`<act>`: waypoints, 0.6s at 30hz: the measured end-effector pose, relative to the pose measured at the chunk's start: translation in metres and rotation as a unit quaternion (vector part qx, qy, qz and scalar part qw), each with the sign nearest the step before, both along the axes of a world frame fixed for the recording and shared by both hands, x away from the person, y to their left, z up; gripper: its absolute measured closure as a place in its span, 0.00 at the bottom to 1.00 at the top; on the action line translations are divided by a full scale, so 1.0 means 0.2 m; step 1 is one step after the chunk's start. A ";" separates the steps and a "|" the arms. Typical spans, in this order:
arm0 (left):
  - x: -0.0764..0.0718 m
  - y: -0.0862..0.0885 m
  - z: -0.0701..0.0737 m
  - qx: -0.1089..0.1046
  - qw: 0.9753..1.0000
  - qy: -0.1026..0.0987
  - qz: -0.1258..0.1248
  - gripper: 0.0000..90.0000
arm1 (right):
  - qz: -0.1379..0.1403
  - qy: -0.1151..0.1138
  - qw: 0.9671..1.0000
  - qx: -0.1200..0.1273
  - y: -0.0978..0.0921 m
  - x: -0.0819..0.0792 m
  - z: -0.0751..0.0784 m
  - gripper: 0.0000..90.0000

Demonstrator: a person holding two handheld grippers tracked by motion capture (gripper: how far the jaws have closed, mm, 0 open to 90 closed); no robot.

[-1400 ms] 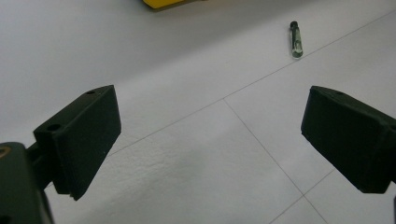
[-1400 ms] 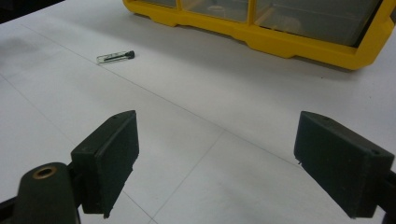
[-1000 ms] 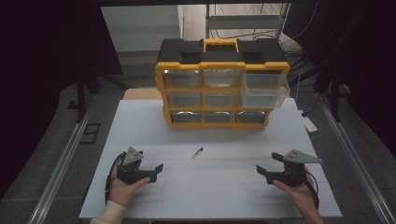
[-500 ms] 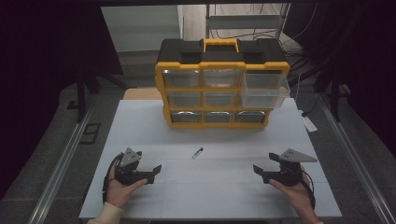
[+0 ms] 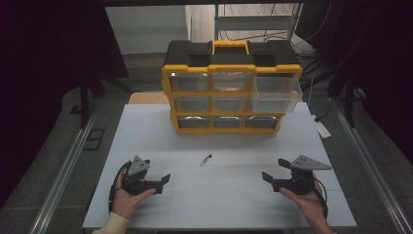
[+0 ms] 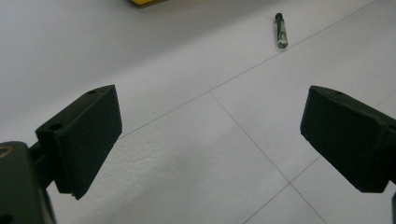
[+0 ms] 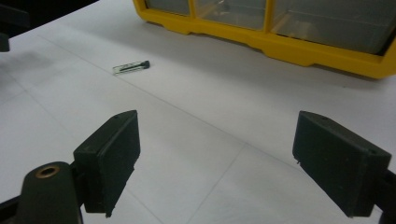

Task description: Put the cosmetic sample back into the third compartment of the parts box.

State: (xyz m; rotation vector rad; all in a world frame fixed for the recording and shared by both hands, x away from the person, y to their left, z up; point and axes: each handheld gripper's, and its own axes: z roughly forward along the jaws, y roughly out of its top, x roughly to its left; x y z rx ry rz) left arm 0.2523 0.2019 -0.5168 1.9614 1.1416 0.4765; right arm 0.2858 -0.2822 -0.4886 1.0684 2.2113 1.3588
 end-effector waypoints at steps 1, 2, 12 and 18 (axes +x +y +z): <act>-0.01 0.00 0.00 0.000 1.000 -0.001 -0.003 0.07 | 0.002 -0.001 1.000 -0.001 0.01 -0.01 0.01 0.17; -0.01 -0.01 0.01 0.001 1.000 -0.003 -0.002 0.07 | 0.004 -0.002 1.000 -0.001 0.01 -0.01 0.02 0.17; 0.00 -0.01 0.01 0.004 1.000 -0.006 -0.002 0.07 | 0.019 0.000 1.000 -0.004 0.06 0.03 0.07 0.17; 0.00 -0.02 0.01 0.005 1.000 -0.005 -0.004 0.07 | 0.023 0.000 1.000 -0.007 0.09 0.03 0.10 0.17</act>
